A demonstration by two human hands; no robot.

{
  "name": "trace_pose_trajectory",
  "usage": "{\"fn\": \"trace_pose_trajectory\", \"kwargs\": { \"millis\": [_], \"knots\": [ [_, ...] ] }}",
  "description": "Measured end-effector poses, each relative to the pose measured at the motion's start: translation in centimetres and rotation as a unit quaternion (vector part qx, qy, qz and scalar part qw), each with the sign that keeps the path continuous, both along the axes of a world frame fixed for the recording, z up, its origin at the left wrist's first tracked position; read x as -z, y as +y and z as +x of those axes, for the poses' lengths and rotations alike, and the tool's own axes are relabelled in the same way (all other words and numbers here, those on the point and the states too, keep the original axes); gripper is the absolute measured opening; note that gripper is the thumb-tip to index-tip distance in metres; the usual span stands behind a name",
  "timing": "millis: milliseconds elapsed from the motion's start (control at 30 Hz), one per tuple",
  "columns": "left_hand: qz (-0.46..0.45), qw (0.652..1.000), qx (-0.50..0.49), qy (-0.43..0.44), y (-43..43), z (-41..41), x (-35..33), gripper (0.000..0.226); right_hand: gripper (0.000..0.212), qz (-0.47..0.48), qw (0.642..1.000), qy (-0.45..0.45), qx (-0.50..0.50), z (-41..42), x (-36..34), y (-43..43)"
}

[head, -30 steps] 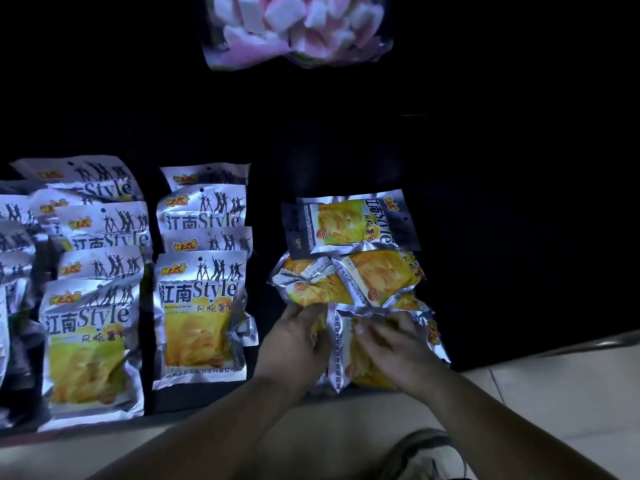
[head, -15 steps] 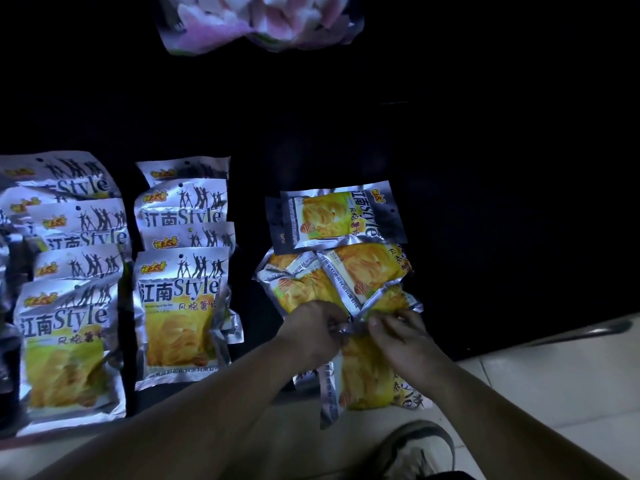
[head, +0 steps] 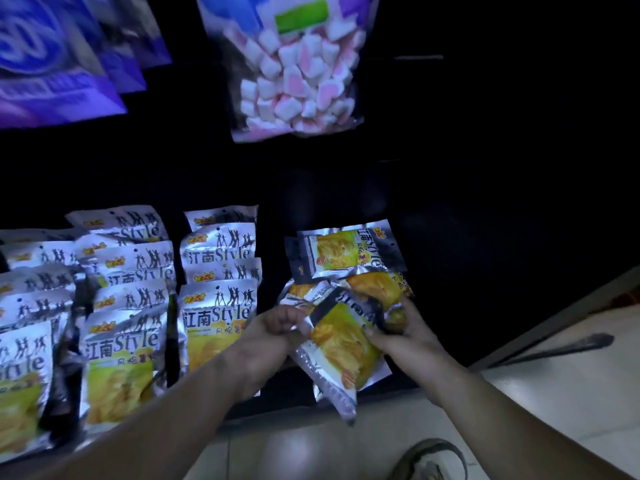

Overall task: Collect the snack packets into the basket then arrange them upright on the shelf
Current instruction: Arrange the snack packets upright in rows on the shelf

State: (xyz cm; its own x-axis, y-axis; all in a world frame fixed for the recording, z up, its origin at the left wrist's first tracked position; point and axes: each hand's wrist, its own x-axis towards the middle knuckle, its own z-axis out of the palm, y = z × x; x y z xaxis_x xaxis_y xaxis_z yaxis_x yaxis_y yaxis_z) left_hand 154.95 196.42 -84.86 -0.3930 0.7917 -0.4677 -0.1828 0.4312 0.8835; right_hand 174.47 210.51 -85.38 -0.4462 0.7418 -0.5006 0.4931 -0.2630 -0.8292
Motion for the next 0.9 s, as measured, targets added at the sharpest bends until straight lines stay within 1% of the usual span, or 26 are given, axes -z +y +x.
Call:
{"fn": "trace_pose_trajectory", "kwargs": {
  "millis": [33,67,133,167,200,233,267,300,367,400,467,533,600,700,767,800,833,867,900],
  "knots": [
    [0.01,1.0,-0.007,-0.028,-0.8,0.0,-0.1,0.023,0.085,-0.001,1.0,0.012,0.015,-0.7,-0.3,-0.5],
    [0.017,0.999,-0.01,-0.041,-1.6,0.0,-0.2,0.023,0.079,0.005,0.999,0.011,0.034,-1.4,-0.8,-1.0],
    [0.031,0.997,-0.018,-0.062,-2.9,0.0,-0.4,0.024,0.074,0.024,0.997,-0.001,0.073,-2.7,-1.6,-2.1],
    [0.032,0.996,-0.024,-0.075,-3.5,-0.1,-0.5,0.026,0.081,0.008,0.996,-0.002,0.088,-3.2,-1.6,-2.4],
    [0.033,0.995,-0.023,-0.086,-4.0,-0.2,-0.6,0.029,0.083,-0.027,0.995,0.013,0.094,-3.5,-1.8,-2.9],
    [0.03,0.996,-0.016,-0.088,-4.5,-0.2,-0.7,0.032,0.079,-0.057,0.993,0.049,0.095,-3.8,-2.1,-3.4],
    [0.023,0.996,-0.01,-0.081,-4.9,-0.3,-0.9,0.033,0.072,-0.065,0.991,0.077,0.086,-4.0,-2.4,-3.7],
    [0.016,0.998,-0.004,-0.069,-5.2,-0.4,-1.2,0.034,0.064,-0.048,0.992,0.086,0.075,-4.3,-2.7,-4.0],
    [0.015,0.998,-0.024,-0.052,-5.4,-0.8,-1.5,0.034,0.052,0.011,0.996,0.066,0.052,-4.9,-2.7,-4.0],
    [0.022,0.997,-0.047,-0.055,-5.3,-1.2,-1.8,0.036,0.047,0.023,0.997,0.058,0.049,-5.2,-2.7,-3.9],
    [0.045,0.994,-0.075,-0.073,-4.9,-1.8,-2.4,0.034,0.039,0.021,0.998,0.053,0.033,-5.7,-2.9,-4.1],
    [0.048,0.995,-0.066,-0.051,-4.6,-2.1,-2.9,0.026,0.035,0.003,0.999,0.054,0.009,-6.0,-2.8,-4.1],
    [0.039,0.997,-0.057,-0.019,-4.6,-2.2,-3.2,0.035,0.031,-0.023,0.998,0.063,-0.006,-6.4,-3.4,-4.4],
    [0.038,0.998,-0.046,-0.032,-4.6,-2.6,-3.8,0.043,0.027,-0.04,0.997,0.061,-0.028,-7.1,-3.9,-4.3],
    [0.032,0.997,-0.055,-0.038,-4.5,-3.3,-4.1,0.048,0.033,-0.011,0.998,0.033,-0.055,-7.9,-4.2,-4.0],
    [0.029,0.996,-0.072,-0.039,-4.4,-3.9,-4.0,0.051,0.035,0.021,0.998,0.013,-0.065,-8.3,-4.0,-3.5],
    [0.026,0.995,-0.091,-0.037,-4.3,-4.5,-3.6,0.055,0.034,0.069,0.995,-0.012,-0.075,-8.8,-3.9,-3.0],
    [0.024,0.993,-0.107,-0.034,-4.2,-5.2,-3.2,0.058,0.03,0.137,0.986,-0.04,-0.09,-9.3,-3.5,-2.2],
    [0.022,0.992,-0.117,-0.029,-4.2,-5.9,-2.8,0.061,0.028,0.212,0.968,-0.068,-0.113,-9.8,-3.1,-1.3]
  ]
}}
